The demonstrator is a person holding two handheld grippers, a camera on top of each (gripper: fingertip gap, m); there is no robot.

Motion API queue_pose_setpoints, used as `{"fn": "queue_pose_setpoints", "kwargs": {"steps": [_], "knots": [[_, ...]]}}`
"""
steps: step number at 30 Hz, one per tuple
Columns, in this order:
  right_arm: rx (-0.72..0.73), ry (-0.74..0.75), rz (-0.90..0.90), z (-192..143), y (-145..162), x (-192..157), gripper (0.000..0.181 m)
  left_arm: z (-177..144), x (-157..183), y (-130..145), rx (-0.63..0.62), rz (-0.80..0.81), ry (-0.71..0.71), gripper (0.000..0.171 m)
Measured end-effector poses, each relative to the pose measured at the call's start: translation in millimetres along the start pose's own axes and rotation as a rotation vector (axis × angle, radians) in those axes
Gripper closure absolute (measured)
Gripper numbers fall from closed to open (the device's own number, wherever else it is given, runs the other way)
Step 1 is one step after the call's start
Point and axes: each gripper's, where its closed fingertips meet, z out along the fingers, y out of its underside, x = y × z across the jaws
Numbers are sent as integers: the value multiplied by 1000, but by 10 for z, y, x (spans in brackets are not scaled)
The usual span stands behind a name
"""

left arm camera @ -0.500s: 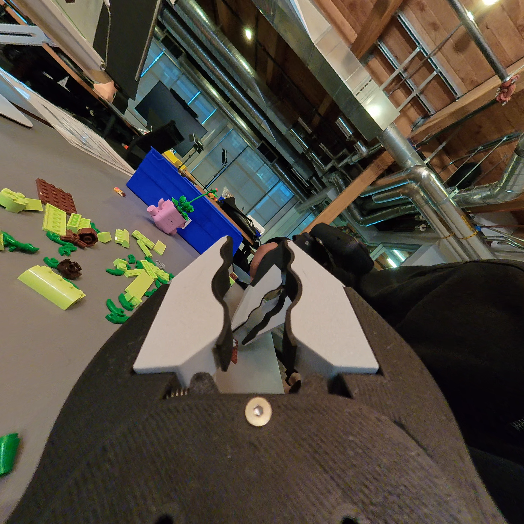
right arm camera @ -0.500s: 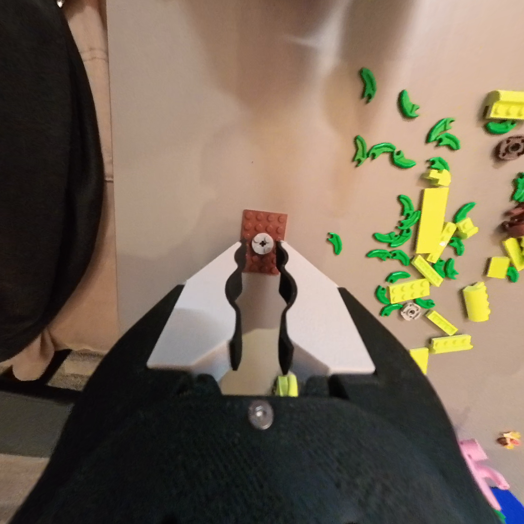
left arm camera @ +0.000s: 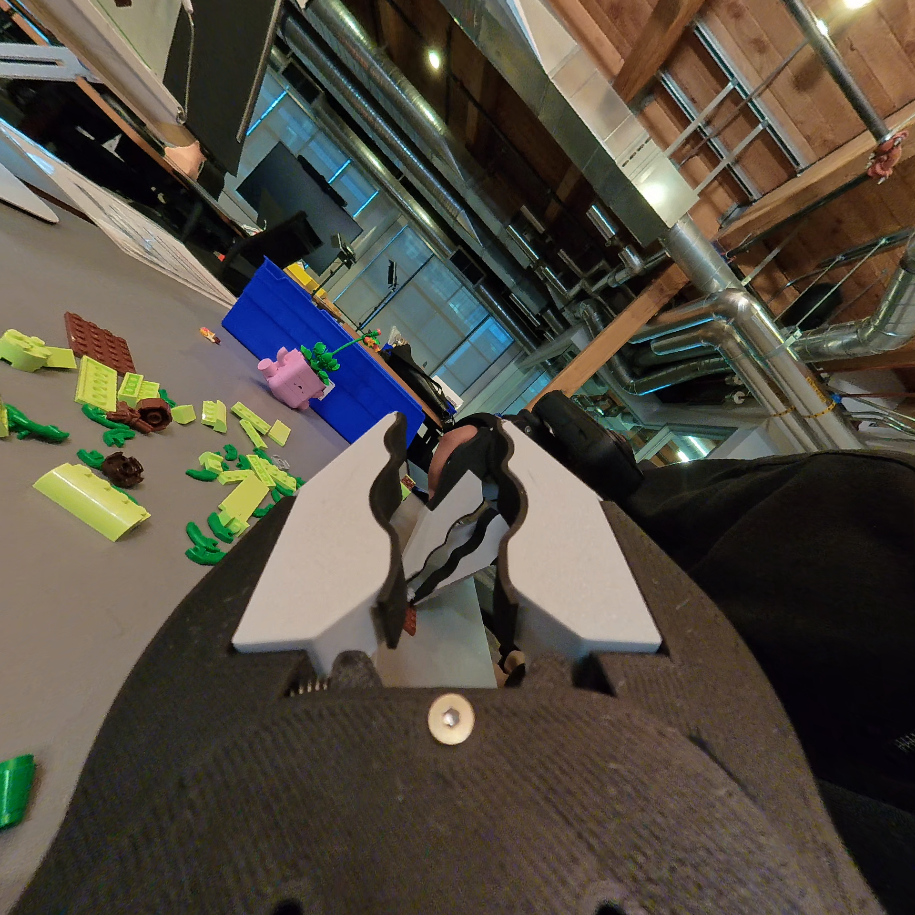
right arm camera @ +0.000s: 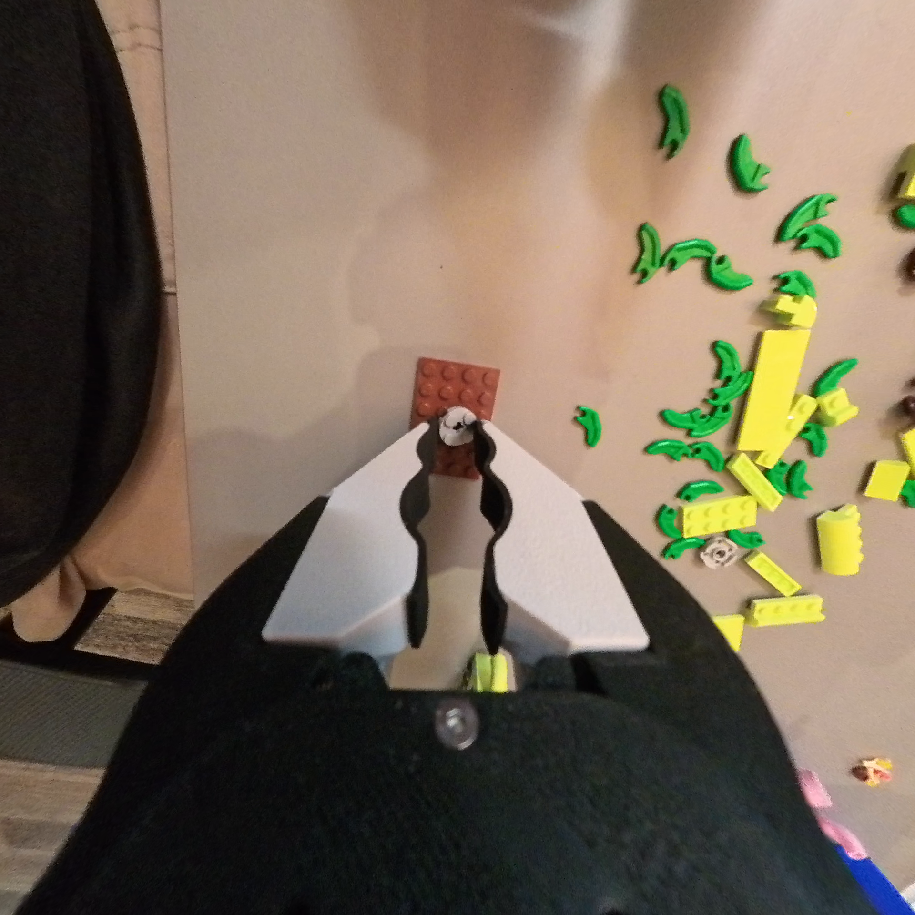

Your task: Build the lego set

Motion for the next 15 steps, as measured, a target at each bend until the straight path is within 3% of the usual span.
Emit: {"fn": "queue_pose_setpoints", "kwargs": {"steps": [8, 15], "knots": [[-35, 35, 167, -25, -7, -14, 169, 0, -4, -1, 1, -4, 1, 140], [-47, 82, 199, 0, -13, -15, 169, 4, -1, 6, -1, -5, 1, 140]]}}
